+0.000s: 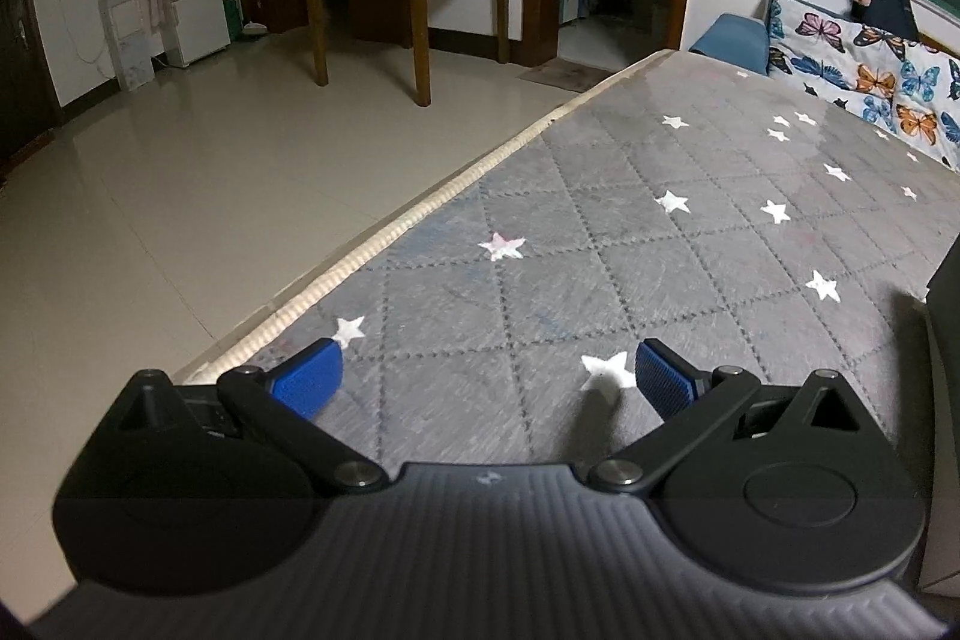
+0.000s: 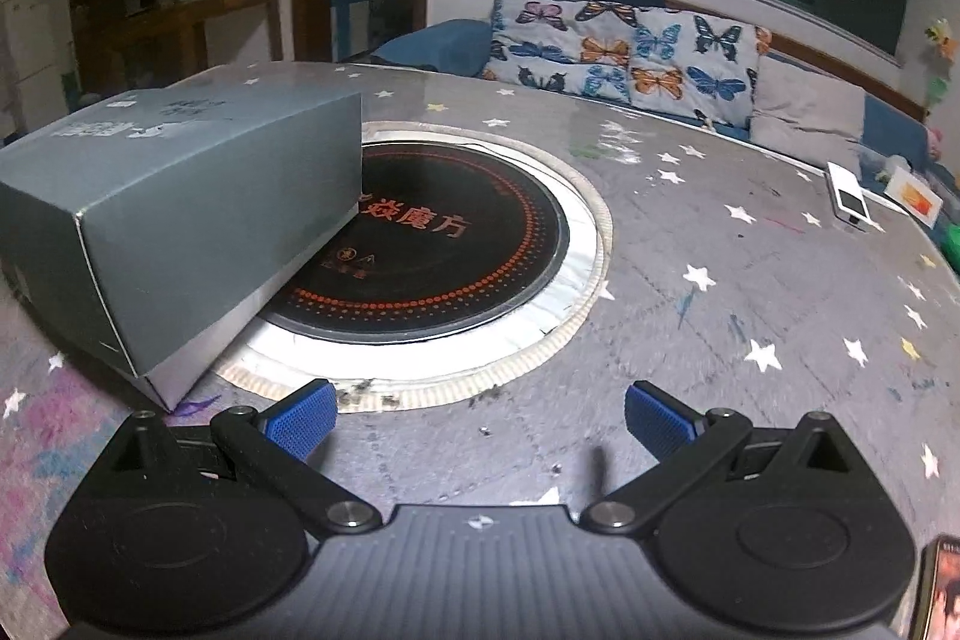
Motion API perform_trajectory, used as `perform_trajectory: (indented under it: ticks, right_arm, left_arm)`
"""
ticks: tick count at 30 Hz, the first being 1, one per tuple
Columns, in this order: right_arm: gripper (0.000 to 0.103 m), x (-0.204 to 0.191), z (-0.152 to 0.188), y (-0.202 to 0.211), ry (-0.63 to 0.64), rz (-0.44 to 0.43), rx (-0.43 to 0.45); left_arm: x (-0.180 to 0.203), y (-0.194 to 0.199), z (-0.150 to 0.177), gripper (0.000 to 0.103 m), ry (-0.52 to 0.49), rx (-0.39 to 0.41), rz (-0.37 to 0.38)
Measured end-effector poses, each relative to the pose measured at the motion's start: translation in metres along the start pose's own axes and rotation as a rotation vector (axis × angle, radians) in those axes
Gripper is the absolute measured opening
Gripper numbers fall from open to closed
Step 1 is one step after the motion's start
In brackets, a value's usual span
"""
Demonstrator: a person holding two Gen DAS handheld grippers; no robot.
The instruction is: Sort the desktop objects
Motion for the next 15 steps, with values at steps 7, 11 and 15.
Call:
perform_trajectory:
  ticks: [7, 11, 15]
  right_arm:
    - [0.103, 0.012, 0.006, -0.009, 0.014, 0.01, -0.002]
    - [0.103, 0.018, 0.009, -0.01, -0.002, 0.032, 0.003]
    - [0.103, 0.027, 0.008, -0.01, -0.042, 0.074, 0.008]
  left_arm:
    - [0.003, -0.008, 0.001, 0.103, -0.005, 0.004, -0.016]
    - [0.004, -0.014, 0.002, 0.103, -0.004, 0.007, -0.022]
    - [0.005, -0.02, 0.003, 0.103, -0.002, 0.01, -0.028]
Point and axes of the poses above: each gripper's, at about its wrist camera, not at the fingertips, and y roughly against the way its jaws point, x to its right, z to its underside, the point moved 8 cm from there along -y, roughly the way its jaws point, and after that the axes turned 5 degrees about x, right-handed, at the moved point
